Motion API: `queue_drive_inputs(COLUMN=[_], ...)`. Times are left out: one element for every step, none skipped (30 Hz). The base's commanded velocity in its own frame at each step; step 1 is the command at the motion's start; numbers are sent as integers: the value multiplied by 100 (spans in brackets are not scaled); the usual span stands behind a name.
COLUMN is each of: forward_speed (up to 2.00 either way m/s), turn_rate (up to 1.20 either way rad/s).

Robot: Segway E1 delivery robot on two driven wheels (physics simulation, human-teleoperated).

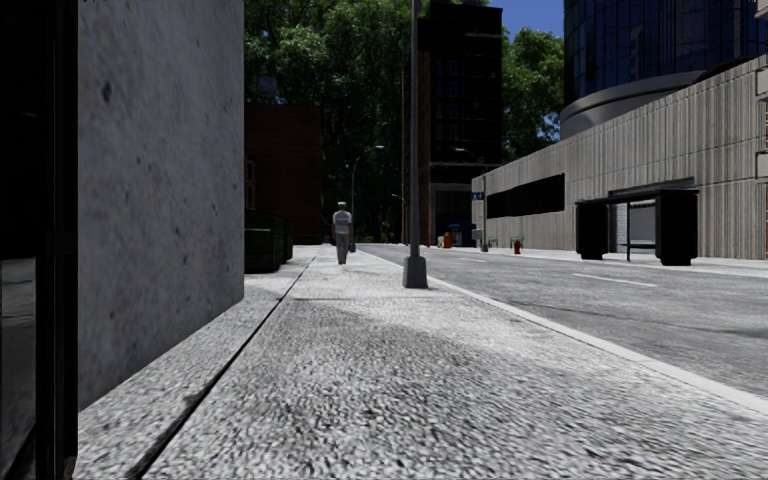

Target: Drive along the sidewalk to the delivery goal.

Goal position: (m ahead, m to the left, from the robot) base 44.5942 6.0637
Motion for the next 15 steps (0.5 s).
queue_drive_inputs(forward_speed=[191,191,191,191,191,191,191,191,191,191,191,191,191,191,191], turn_rate=[59,61,58,37,37,13,4,1,0,0,0,0,0,0,0])
